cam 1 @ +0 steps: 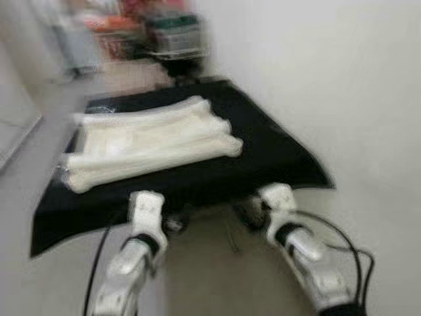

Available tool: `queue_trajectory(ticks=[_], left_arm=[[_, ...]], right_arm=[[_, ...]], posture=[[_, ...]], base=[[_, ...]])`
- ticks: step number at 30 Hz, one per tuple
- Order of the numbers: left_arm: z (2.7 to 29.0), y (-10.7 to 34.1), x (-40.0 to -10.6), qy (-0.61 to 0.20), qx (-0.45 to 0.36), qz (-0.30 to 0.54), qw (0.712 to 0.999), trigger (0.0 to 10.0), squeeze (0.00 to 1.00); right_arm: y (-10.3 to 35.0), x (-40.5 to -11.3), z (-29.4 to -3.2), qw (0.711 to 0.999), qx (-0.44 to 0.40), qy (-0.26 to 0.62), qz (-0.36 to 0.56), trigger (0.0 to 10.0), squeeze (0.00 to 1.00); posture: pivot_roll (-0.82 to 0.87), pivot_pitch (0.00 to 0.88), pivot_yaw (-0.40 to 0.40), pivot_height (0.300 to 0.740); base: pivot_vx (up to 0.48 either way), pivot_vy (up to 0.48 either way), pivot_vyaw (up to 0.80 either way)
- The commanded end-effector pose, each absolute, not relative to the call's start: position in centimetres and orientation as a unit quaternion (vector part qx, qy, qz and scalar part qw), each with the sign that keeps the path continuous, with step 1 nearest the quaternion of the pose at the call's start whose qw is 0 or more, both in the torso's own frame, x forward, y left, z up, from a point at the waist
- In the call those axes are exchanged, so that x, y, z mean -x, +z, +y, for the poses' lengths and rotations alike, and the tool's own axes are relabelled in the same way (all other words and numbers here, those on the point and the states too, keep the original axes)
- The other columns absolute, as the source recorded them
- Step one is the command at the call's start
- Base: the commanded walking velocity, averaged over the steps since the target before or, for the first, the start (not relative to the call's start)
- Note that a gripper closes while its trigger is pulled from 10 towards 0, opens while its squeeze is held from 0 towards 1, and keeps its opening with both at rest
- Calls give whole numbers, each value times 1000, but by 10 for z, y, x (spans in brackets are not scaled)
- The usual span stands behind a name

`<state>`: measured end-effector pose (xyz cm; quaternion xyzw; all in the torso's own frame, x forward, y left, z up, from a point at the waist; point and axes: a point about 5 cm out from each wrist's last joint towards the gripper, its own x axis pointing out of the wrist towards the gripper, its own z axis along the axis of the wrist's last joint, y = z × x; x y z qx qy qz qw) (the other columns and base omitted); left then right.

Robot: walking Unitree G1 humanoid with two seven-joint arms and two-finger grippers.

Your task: Building children table

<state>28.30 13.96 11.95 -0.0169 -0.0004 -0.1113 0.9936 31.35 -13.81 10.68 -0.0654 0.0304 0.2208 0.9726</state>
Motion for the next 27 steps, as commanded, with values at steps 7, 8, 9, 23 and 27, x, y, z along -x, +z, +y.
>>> queue_trajectory(ticks=[7,8,9,23,27], left_arm=[[147,114,-284,-98,9,10,995,10000,0],[146,114,-285,-98,9,9,995,10000,0],[144,114,-285,-100,10,8,995,10000,0],[128,128,-294,-124,23,-24,992,10000,0],[126,137,-296,-127,29,-38,991,10000,0]], right_arm=[[108,-316,-129,970,61,232,23,10000,0],[109,-316,-130,971,62,231,22,10000,0],[109,-316,-131,971,62,230,21,10000,0],[131,-321,-135,973,27,227,-38,10000,0],[147,-325,-140,972,5,227,-64,10000,0]], posture=[[1,0,2,740],[0,0,2,740],[-3,0,-3,740],[-33,0,5,740],[-35,0,8,740]], base=[[369,0,0],[371,0,0],[368,0,0],[356,0,0],[306,0,0]])
